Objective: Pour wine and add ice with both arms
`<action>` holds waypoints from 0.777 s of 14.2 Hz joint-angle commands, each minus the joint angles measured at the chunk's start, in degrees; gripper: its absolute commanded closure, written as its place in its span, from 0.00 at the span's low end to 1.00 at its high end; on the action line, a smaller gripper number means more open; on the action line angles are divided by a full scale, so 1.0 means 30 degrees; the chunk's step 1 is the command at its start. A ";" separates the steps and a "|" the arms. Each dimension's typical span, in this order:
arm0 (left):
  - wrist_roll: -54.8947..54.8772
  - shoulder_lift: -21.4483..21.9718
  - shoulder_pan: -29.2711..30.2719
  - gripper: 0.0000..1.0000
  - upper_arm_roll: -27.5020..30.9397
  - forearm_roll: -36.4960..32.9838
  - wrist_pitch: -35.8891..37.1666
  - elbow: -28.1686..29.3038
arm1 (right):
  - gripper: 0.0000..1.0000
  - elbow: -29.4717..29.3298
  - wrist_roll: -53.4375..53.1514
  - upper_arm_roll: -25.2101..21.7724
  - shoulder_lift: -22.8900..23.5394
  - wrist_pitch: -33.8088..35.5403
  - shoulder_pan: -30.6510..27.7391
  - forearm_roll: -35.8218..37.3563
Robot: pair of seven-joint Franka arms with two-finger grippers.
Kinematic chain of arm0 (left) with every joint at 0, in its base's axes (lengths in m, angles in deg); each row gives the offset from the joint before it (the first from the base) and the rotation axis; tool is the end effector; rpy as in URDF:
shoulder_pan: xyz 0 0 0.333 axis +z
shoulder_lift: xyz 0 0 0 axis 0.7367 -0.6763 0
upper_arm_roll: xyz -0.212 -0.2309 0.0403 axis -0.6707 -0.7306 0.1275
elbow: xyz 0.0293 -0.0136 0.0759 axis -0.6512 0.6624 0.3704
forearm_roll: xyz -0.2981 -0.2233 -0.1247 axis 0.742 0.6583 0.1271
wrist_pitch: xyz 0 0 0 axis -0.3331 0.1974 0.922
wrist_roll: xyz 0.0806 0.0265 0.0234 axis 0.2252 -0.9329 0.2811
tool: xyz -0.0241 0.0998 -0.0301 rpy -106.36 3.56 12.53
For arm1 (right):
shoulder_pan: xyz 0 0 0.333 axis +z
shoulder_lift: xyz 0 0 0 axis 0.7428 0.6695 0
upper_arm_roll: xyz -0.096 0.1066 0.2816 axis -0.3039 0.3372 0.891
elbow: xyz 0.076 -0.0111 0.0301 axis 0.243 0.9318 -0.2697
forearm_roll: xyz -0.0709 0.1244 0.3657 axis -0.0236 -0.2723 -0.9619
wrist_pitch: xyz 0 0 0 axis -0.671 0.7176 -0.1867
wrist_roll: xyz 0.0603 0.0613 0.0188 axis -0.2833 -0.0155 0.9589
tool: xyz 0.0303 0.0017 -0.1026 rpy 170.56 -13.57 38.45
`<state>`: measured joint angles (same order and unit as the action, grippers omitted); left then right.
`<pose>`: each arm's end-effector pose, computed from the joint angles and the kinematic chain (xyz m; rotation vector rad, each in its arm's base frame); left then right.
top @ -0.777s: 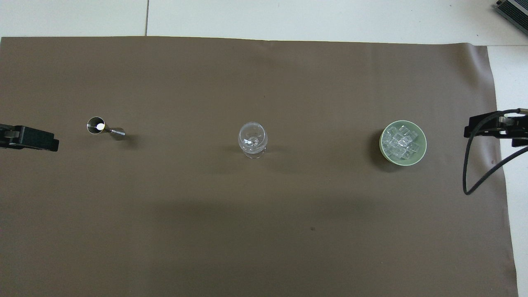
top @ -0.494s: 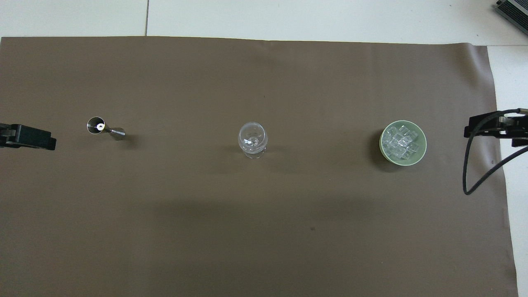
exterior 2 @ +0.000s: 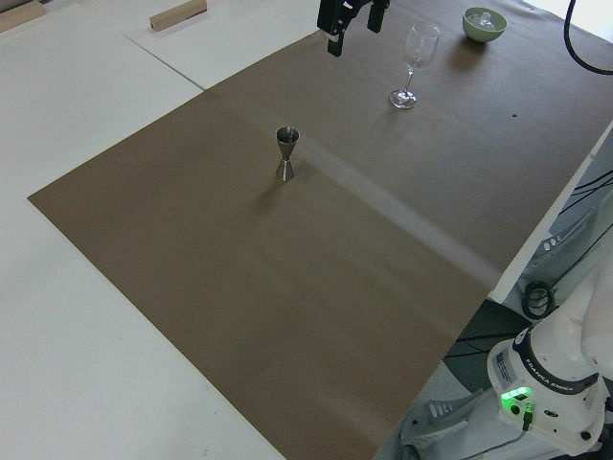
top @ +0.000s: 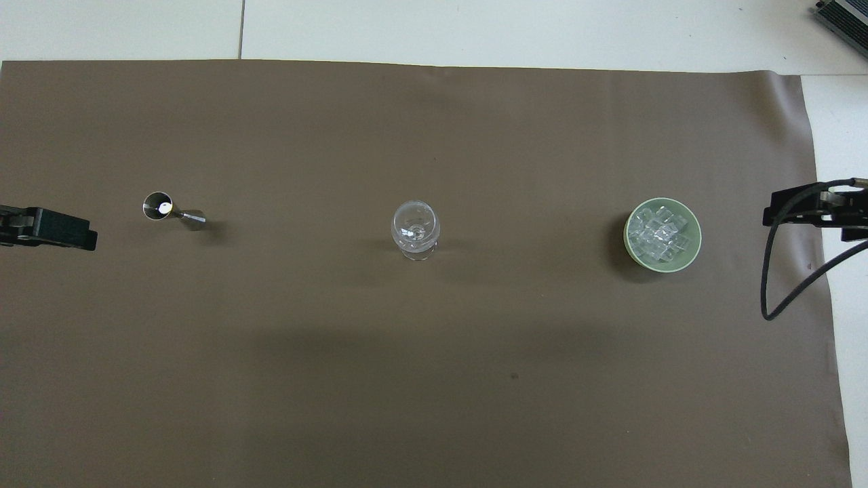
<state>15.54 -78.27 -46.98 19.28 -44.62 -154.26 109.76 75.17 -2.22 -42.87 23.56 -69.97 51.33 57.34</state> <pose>0.5269 -0.0245 0.6310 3.1080 -0.1758 -0.0281 0.5417 -0.0325 0.6239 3.1130 -0.3315 0.0788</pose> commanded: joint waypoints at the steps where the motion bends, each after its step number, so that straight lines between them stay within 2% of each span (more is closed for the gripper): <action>1: -0.0070 0.0670 -0.0097 0.00 0.0033 -0.0138 -0.0427 0.1038 | 0.00 0.0441 0.0330 0.0292 -0.0466 0.0162 -0.0417 -0.0372; 11: 0.0019 0.0407 -0.0158 0.00 0.0033 -0.0138 -0.1483 0.0599 | 0.00 0.0441 0.0330 0.0292 -0.0466 0.0191 -0.0417 -0.0372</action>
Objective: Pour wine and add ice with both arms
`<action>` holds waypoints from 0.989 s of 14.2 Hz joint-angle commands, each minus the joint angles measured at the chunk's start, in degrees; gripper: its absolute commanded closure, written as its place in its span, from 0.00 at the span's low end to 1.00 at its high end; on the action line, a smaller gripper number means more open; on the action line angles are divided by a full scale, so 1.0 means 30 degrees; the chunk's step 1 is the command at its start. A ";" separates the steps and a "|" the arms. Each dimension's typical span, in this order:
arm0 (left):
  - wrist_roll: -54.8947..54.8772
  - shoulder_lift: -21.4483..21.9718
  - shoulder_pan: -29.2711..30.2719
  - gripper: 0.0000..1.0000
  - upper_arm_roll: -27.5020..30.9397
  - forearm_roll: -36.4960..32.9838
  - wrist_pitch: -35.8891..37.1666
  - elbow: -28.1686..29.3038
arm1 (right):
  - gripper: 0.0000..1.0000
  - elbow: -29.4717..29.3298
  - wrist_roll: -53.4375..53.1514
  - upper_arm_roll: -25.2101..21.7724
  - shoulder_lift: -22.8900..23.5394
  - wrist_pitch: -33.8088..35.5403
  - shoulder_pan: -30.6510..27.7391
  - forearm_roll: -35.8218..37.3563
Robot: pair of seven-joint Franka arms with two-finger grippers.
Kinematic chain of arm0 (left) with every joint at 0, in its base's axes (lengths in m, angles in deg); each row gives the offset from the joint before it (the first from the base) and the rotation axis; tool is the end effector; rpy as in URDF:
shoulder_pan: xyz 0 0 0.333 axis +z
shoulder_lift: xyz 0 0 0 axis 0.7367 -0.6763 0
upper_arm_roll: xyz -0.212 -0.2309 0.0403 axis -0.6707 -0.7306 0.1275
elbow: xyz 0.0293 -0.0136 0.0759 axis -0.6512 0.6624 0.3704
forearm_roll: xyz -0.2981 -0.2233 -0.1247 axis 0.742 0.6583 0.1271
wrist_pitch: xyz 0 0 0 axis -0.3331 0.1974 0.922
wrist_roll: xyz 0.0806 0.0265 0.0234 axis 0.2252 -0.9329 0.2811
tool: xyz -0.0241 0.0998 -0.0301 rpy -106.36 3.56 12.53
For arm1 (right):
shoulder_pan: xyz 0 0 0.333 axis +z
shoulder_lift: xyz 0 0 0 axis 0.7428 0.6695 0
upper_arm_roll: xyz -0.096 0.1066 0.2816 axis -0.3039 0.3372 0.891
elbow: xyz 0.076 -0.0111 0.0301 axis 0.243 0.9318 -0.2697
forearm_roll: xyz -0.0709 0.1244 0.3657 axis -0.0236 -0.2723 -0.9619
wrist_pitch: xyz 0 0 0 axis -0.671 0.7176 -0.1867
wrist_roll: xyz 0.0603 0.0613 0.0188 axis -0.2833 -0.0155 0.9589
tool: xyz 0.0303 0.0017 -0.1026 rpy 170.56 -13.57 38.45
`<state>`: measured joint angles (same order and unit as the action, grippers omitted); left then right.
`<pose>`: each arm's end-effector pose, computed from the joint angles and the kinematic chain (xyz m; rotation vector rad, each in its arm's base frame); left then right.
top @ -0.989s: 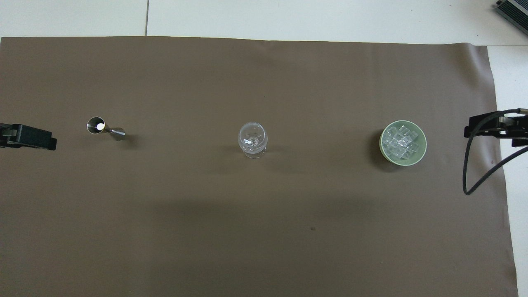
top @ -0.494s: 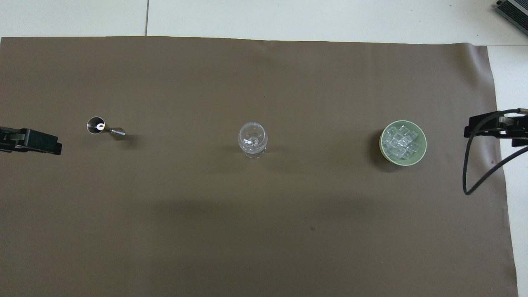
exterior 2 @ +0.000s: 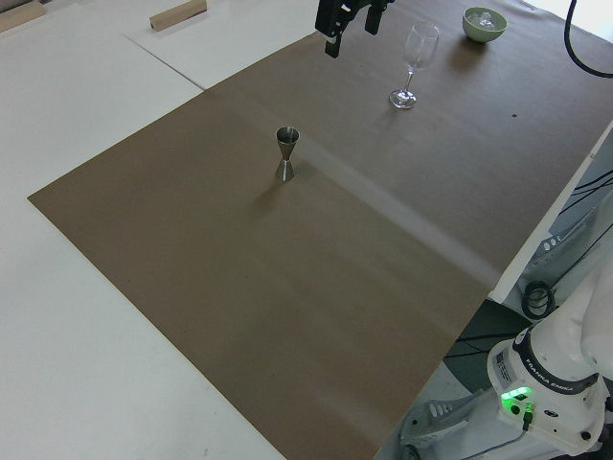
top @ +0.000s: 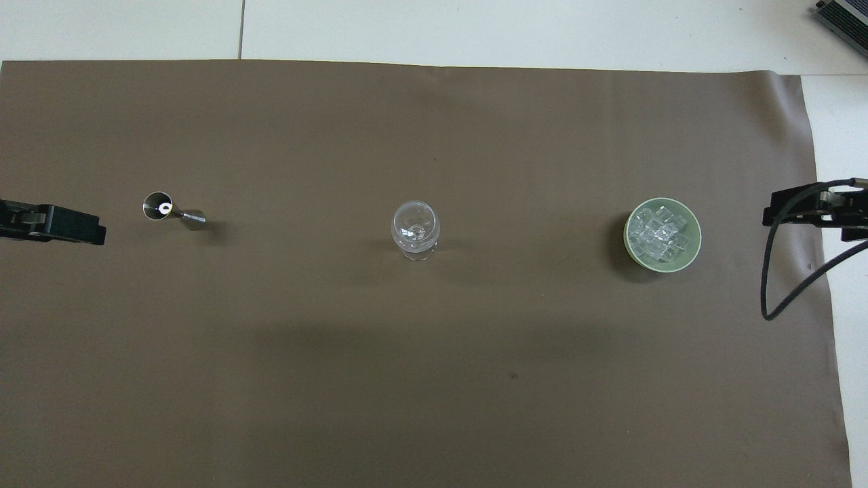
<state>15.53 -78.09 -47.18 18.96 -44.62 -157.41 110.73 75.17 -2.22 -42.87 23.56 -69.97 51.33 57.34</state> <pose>0.5312 -0.0295 0.6295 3.1084 -0.1887 0.0358 0.5417 -0.0325 0.6239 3.1130 -0.3315 0.0788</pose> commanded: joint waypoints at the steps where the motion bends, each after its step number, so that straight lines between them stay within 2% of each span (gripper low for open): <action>1: -0.0035 0.0347 -0.0003 0.00 0.0138 -0.0138 -0.0461 0.0217 | 0.00 0.0441 0.0330 0.0292 -0.0466 0.0191 -0.0417 -0.0372; 6: -0.0094 0.0259 -0.0178 0.00 0.0138 -0.0167 -0.0579 0.0100 | 0.00 0.0441 0.0359 0.0292 -0.0466 0.0190 -0.0417 -0.0371; 9: -0.0124 -0.0151 -0.0060 0.00 0.0138 -0.0197 0.0006 -0.0952 | 0.00 0.0441 0.0330 0.0292 -0.0466 0.0191 -0.0417 -0.0372; 12: -0.0124 -0.0181 -0.0119 0.00 0.0167 -0.0284 0.0270 -0.1042 | 0.00 0.0441 0.0359 0.0292 -0.0466 0.0191 -0.0417 -0.0372; 14: -0.0153 -0.0705 -0.0119 0.00 0.0109 -0.0489 0.0737 -0.2032 | 0.00 0.0441 0.0330 0.0292 -0.0466 0.0191 -0.0417 -0.0372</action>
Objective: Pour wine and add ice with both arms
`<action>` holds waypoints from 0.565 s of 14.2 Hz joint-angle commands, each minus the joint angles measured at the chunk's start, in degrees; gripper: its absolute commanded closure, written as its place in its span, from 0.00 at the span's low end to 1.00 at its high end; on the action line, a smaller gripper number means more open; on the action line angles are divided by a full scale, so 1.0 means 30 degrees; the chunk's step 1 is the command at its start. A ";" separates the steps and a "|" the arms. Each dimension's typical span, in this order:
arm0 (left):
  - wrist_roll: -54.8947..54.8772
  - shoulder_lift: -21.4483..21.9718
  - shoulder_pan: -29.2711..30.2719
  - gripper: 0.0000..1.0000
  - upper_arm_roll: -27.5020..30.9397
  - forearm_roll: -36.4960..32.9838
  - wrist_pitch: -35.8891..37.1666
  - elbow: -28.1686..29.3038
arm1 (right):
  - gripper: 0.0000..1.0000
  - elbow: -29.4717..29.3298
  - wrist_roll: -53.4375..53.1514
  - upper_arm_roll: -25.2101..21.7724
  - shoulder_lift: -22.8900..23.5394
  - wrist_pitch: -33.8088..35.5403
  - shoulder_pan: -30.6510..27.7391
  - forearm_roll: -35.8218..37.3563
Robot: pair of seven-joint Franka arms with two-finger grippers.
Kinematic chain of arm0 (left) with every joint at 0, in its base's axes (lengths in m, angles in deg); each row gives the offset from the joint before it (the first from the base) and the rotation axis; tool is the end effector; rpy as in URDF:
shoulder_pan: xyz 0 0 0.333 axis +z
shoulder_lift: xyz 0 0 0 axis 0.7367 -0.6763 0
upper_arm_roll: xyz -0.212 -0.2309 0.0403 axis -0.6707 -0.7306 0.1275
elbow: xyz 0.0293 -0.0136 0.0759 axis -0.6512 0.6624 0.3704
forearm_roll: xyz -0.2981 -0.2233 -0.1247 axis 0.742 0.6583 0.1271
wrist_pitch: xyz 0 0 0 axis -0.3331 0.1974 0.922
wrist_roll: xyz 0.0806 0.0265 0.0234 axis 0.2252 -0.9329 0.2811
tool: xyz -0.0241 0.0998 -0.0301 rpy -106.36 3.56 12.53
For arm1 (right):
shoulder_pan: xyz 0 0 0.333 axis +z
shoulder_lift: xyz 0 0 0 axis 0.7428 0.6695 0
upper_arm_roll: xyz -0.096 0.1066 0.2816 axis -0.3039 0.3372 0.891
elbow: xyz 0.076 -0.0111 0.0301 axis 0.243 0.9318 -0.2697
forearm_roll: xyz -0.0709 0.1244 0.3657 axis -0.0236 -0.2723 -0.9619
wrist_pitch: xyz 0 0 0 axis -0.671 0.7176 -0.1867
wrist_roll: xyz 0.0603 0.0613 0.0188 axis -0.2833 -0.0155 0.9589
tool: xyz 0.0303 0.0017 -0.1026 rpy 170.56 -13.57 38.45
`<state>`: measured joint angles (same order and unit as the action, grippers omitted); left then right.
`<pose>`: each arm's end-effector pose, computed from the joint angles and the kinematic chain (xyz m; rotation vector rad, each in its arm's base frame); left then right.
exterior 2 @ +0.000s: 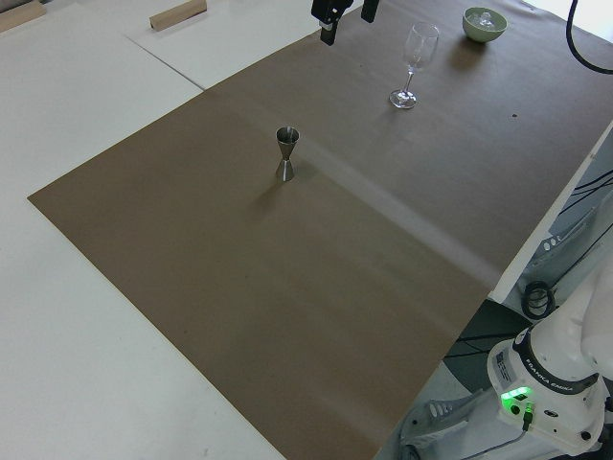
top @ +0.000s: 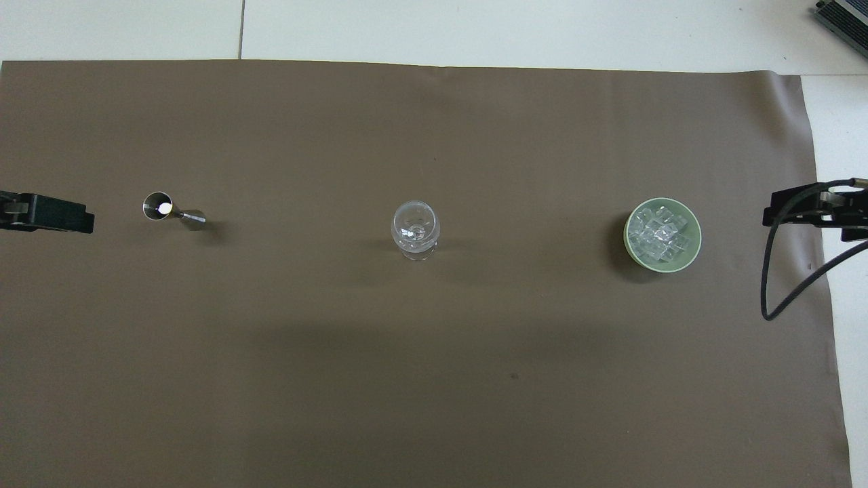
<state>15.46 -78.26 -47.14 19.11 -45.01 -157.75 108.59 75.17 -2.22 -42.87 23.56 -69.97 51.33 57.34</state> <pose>0.5335 -0.0271 0.6462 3.1144 -0.1867 0.0987 0.5417 -0.0325 0.6239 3.1130 -0.3315 0.0788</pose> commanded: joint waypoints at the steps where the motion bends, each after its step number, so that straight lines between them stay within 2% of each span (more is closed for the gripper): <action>1: -0.0130 -0.1001 -0.0133 0.00 0.0032 -0.0359 0.1377 -0.2022 | 0.00 0.0441 0.0330 0.0293 -0.0466 0.0191 -0.0417 -0.0372; 4: -0.0101 -0.1968 -0.0133 0.00 0.0003 -0.0300 0.2493 -0.3694 | 0.00 0.0441 0.0330 0.0292 -0.0466 0.0191 -0.0417 -0.0372; 8: -0.0101 -0.3198 -0.0103 0.00 0.0062 -0.0300 0.2759 -0.4722 | 0.00 0.0441 0.0330 0.0293 -0.0466 0.0191 -0.0417 -0.0372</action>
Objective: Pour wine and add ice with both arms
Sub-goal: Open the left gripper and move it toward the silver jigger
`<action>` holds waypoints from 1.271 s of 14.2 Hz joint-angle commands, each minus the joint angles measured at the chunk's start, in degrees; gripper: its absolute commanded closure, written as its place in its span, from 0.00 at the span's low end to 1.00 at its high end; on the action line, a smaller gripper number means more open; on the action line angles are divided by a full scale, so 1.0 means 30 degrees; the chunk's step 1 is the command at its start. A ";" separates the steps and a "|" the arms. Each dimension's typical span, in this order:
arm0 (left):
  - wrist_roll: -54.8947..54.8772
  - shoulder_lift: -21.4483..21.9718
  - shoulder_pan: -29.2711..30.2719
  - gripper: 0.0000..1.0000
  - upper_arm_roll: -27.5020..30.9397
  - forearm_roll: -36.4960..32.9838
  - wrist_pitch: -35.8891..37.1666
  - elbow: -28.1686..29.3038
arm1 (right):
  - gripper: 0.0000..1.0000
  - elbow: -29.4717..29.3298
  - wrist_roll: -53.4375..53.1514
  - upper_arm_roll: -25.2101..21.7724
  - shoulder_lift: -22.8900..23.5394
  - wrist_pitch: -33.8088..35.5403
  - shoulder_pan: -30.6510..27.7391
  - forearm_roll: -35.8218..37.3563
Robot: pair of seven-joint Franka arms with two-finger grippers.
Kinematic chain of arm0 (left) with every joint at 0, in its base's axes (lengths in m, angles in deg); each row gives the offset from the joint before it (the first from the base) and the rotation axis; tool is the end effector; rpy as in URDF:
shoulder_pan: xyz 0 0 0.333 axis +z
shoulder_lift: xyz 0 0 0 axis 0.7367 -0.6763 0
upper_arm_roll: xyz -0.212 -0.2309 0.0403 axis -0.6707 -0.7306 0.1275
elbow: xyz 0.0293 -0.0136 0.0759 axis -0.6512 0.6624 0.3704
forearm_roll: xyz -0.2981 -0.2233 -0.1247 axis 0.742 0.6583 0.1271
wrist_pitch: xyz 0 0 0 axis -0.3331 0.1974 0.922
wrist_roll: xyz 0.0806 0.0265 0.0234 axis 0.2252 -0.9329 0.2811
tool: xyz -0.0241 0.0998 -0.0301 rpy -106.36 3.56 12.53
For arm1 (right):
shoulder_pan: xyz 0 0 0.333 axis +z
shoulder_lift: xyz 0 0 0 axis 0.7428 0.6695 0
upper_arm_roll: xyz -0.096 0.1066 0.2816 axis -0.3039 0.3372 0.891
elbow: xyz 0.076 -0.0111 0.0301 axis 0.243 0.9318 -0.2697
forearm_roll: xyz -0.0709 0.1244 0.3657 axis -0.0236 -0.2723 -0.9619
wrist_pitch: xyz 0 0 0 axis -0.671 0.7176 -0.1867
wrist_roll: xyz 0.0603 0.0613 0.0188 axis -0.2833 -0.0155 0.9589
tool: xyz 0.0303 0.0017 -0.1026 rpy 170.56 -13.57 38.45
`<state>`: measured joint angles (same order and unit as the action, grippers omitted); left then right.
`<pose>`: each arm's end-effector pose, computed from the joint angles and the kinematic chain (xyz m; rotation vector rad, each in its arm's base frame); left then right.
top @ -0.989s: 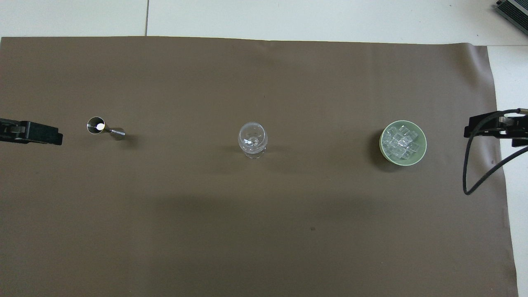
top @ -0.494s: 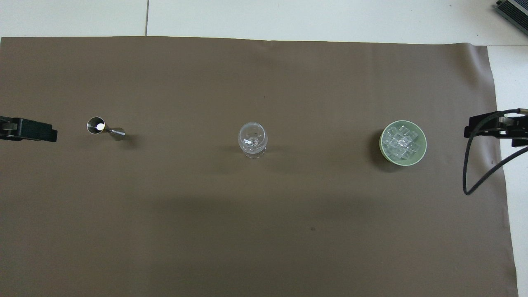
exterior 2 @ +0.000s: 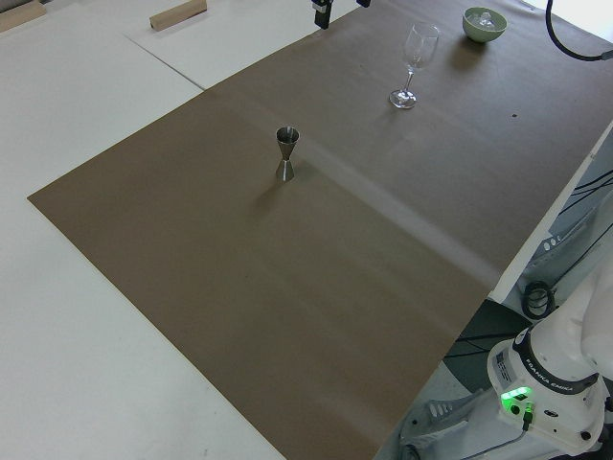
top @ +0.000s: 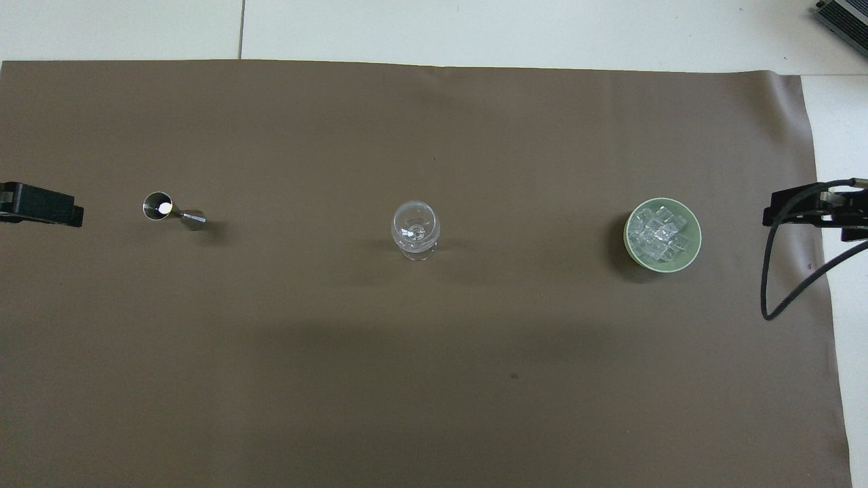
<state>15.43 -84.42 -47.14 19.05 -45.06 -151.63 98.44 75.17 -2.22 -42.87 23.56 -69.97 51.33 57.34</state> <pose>0.5564 -0.0272 0.6611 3.1103 -0.1922 0.0410 0.5417 -0.0325 0.6239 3.1130 -0.3315 0.0788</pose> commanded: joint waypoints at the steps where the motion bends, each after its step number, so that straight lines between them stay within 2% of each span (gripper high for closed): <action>1: -0.0121 -0.1785 -0.0103 0.00 0.0138 -0.0283 0.0719 -0.1776 | 0.00 0.0441 0.0330 0.0292 -0.0466 0.0191 -0.0417 -0.0372; 5: -0.0122 -0.4889 -0.0074 0.00 0.0168 -0.0693 0.0632 -0.4615 | 0.00 0.0441 0.0359 0.0292 -0.0466 0.0191 -0.0417 -0.0372; 7: -0.0122 -0.5917 0.0043 0.00 0.0197 -0.0693 0.0282 -0.5236 | 0.00 0.0441 0.0330 0.0292 -0.0466 0.0190 -0.0417 -0.0343; 11: -0.0122 -0.7413 0.0102 0.00 0.0256 -0.0722 -0.0890 -0.5763 | 0.00 0.0441 0.0330 0.0292 -0.0466 0.0162 -0.0417 -0.0372; 18: -0.0034 -0.9026 0.0131 0.00 0.0373 -0.0459 -0.2531 -0.5911 | 0.00 0.0441 0.0330 0.0292 -0.0466 0.0190 -0.0417 -0.0372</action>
<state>15.43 -108.90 -46.90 20.05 -46.10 -158.42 83.24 75.18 -2.22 -42.87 23.56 -69.97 51.33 57.34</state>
